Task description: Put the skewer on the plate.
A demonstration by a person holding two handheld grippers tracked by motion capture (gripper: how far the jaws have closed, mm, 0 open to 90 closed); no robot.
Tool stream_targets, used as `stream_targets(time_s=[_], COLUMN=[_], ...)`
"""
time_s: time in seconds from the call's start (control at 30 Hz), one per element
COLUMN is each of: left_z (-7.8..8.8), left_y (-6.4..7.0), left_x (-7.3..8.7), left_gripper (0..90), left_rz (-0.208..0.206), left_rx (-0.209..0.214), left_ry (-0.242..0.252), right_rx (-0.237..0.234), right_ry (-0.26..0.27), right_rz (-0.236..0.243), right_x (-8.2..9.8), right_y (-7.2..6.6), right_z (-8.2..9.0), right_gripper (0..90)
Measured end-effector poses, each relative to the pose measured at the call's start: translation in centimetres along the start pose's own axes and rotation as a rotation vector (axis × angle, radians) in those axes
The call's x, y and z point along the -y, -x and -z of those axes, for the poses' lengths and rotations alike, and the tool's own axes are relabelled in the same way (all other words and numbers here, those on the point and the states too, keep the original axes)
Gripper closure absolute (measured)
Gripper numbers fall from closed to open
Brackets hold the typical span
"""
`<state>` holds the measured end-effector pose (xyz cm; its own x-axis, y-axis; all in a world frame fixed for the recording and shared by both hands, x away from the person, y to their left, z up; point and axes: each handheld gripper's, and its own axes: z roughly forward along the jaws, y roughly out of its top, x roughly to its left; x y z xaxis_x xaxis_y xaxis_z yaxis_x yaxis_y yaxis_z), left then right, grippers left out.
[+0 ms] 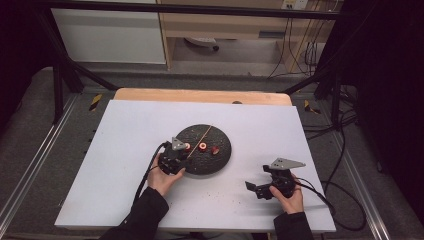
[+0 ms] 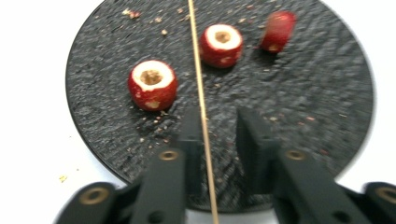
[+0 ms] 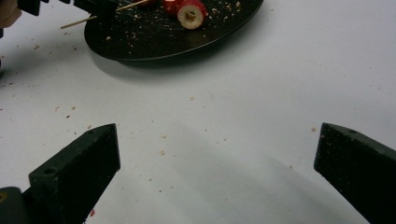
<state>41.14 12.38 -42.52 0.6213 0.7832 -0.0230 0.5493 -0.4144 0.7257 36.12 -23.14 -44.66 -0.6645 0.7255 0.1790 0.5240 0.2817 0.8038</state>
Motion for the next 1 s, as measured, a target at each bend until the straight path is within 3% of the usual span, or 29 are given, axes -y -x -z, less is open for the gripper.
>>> stream_targets(time_s=[0.3,0.47,0.7,1.0], left_z=[2.9,4.3,6.4,8.5], left_y=[-2.0,-3.1,-4.7,-6.8], left_x=[1.8,3.3,6.2,9.9], left_gripper=[35.7,15.7,6.3,6.2], left_rz=[-0.053,-0.059,-0.044,-0.001], left_rx=[0.077,0.094,0.064,0.05], left_ry=[0.04,0.048,0.07,0.106], right_rx=[0.0,0.002,0.003,0.019], right_ry=[0.011,0.017,0.016,-0.011], right_rz=[-0.003,-0.008,-0.001,-0.005], right_x=[-0.1,-0.1,0.0,0.4], right_y=[0.1,0.1,0.2,0.3], right_z=[0.3,0.4,0.4,0.2], right_gripper=[1.0,0.8,0.6,0.6])
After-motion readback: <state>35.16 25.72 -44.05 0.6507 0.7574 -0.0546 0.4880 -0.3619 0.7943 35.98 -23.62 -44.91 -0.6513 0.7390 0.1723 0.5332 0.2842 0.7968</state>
